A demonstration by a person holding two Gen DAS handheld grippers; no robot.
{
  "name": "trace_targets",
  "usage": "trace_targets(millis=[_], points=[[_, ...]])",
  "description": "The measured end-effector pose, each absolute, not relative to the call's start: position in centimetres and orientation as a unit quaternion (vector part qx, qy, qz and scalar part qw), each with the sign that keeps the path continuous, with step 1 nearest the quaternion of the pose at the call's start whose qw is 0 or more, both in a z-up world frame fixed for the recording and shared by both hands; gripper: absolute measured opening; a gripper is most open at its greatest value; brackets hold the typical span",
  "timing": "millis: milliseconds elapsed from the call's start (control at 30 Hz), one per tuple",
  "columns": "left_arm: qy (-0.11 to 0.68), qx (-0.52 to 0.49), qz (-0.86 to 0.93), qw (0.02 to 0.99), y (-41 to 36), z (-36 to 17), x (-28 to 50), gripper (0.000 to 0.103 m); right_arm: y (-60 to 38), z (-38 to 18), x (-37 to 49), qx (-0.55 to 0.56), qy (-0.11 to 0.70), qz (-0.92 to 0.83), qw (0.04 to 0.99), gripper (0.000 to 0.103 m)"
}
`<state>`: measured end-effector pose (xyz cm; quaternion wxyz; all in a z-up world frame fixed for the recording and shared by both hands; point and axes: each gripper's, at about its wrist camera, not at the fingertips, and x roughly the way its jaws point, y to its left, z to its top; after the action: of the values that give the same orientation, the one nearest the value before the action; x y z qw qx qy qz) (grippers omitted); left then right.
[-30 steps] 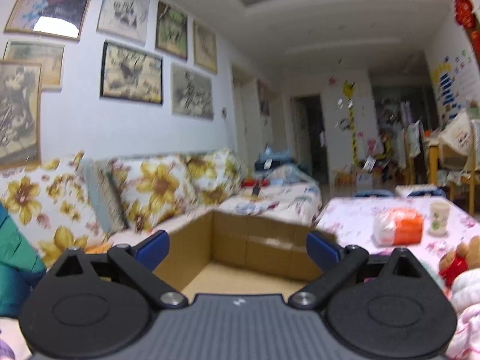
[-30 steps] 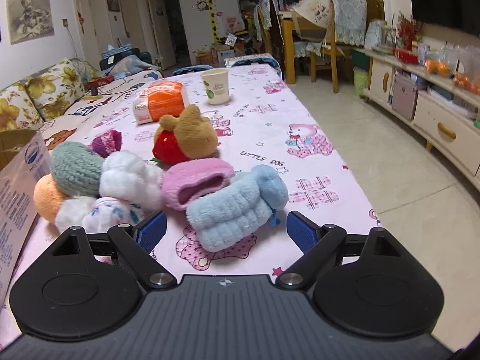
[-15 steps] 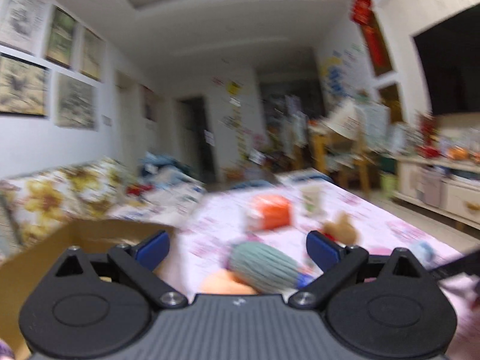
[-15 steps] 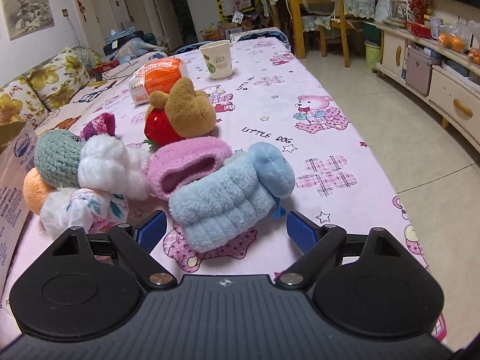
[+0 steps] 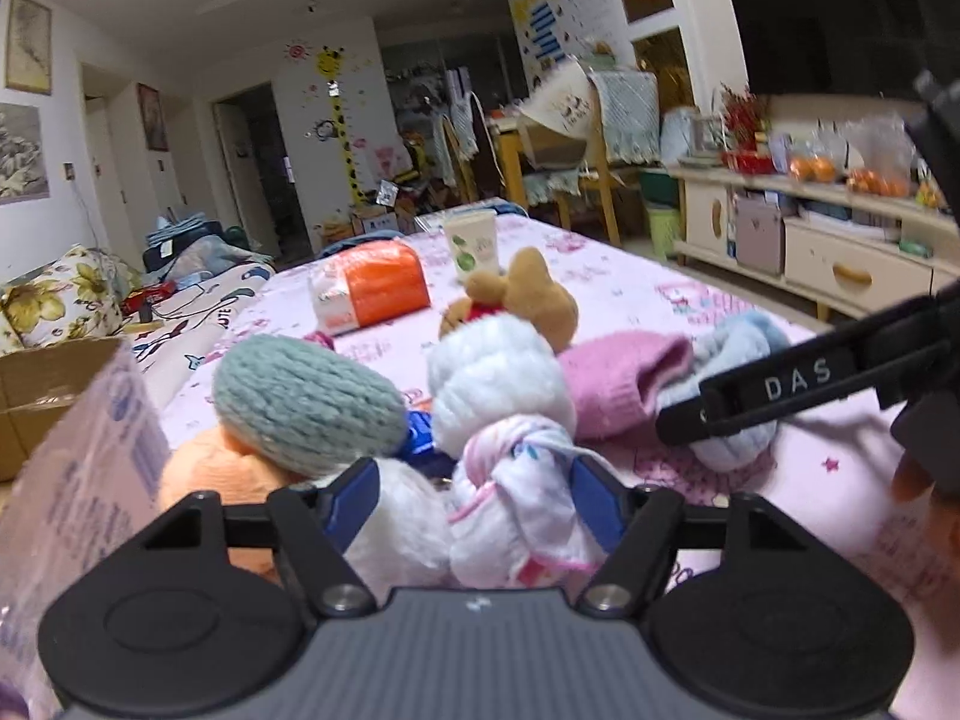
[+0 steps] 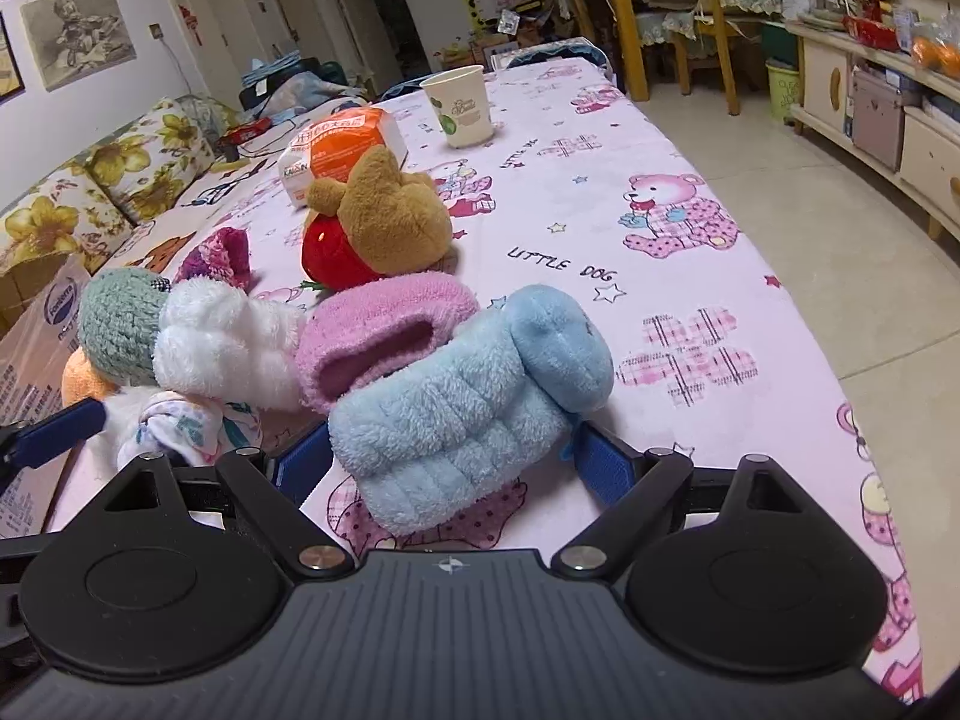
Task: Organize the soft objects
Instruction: 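Grasp the white-pink cloth bundle with the left tool while the right grasps the light blue sock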
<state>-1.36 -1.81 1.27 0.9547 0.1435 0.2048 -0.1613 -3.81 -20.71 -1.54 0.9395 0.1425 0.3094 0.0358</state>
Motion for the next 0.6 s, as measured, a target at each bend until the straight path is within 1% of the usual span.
trace_targets(millis=[67,133,200,300,433,500,533,600], points=[[0.208,0.144,-0.165,0.953,-2.2,1.1,-1.3,0.068,-20.5,-1.5,-3.7,0.140,0.309,0.039,0.940,0.103],[0.214,0.150,-0.170,0.950,-2.9,1.0,-0.8,0.065,-20.2,-1.5,-3.6,0.131,0.309,0.040,0.941,0.103],[0.219,0.158,-0.179,0.946,-3.3,0.8,-0.7,0.055,-20.0,-1.6,-3.5,0.120,0.307,0.039,0.943,0.103],[0.239,0.158,-0.183,0.941,-3.5,0.4,-0.3,0.047,-20.0,-1.6,-3.4,0.116,0.306,0.035,0.944,0.103],[0.246,0.155,-0.185,0.939,-3.7,0.6,0.1,0.044,-20.0,-1.5,-3.2,0.115,0.304,0.028,0.945,0.103],[0.250,0.146,-0.187,0.939,-3.5,0.7,0.2,0.043,-20.1,-1.5,-3.3,0.113,0.302,0.023,0.946,0.094],[0.253,0.140,-0.188,0.939,-3.4,0.8,0.3,0.043,-20.2,-1.5,-3.3,0.115,0.302,0.022,0.946,0.092],[0.258,0.129,-0.188,0.939,-3.2,0.9,0.5,0.042,-20.2,-1.5,-3.4,0.120,0.301,0.022,0.946,0.082]])
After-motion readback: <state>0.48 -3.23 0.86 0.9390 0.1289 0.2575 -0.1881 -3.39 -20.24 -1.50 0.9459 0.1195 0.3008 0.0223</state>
